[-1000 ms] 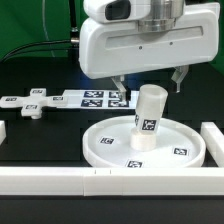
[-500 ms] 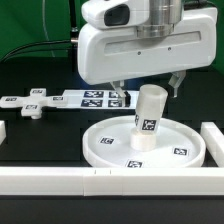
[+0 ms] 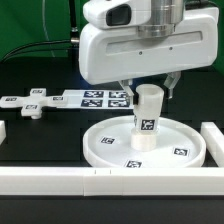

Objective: Assemble round table

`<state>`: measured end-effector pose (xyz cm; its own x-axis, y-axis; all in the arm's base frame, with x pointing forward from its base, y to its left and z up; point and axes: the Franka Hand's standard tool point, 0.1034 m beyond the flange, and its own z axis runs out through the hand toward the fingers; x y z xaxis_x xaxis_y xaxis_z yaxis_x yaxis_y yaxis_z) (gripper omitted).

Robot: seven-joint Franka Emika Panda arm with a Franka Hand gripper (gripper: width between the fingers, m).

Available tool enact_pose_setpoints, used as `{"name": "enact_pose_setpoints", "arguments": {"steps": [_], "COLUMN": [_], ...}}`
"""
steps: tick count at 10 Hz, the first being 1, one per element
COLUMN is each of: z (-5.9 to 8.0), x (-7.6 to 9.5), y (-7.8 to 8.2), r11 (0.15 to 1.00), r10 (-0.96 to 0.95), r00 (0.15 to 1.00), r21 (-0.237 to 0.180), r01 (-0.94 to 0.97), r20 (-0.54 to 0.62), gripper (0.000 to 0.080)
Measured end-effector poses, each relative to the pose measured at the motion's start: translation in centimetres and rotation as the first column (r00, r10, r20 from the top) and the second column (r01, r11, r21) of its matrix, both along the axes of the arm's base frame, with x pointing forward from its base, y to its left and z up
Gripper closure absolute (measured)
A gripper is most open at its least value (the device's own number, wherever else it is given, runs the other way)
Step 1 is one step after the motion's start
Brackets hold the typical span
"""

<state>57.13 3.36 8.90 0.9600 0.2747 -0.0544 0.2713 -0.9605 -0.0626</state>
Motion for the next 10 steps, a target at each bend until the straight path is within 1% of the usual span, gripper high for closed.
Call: {"name": "enact_pose_setpoints", "arguments": {"steps": [1, 2, 4, 5, 6, 7, 9, 10], "z": [-0.01, -0.02, 0.01, 0.02, 0.01, 0.00, 0.00, -0.02], "x": [0.02, 0.15, 0.30, 0.44, 0.45, 0.53, 0.29, 0.16], "y": [-0.03, -0.04, -0.02, 0.05, -0.03, -0.16, -0.26, -0.34], "r11": [1.000, 0.994, 0.959, 0.925, 0.899, 0.842, 0.731, 0.639], "r10": [-0.006, -0.108, -0.281, -0.379, -0.436, -0.539, -0.683, -0.769], "r00": [1.000, 0.994, 0.959, 0.925, 0.900, 0.842, 0.731, 0.639], "r21": [0.003, 0.018, 0.031, 0.039, 0.039, 0.037, 0.032, 0.035], "r01": [0.006, 0.108, 0.280, 0.378, 0.435, 0.538, 0.682, 0.768], "r20": [0.002, 0.015, 0.024, 0.023, 0.019, 0.015, 0.013, 0.011], "gripper": [0.0393, 0.0393, 0.0393, 0.0392, 0.0392, 0.0392, 0.0392, 0.0392]}}
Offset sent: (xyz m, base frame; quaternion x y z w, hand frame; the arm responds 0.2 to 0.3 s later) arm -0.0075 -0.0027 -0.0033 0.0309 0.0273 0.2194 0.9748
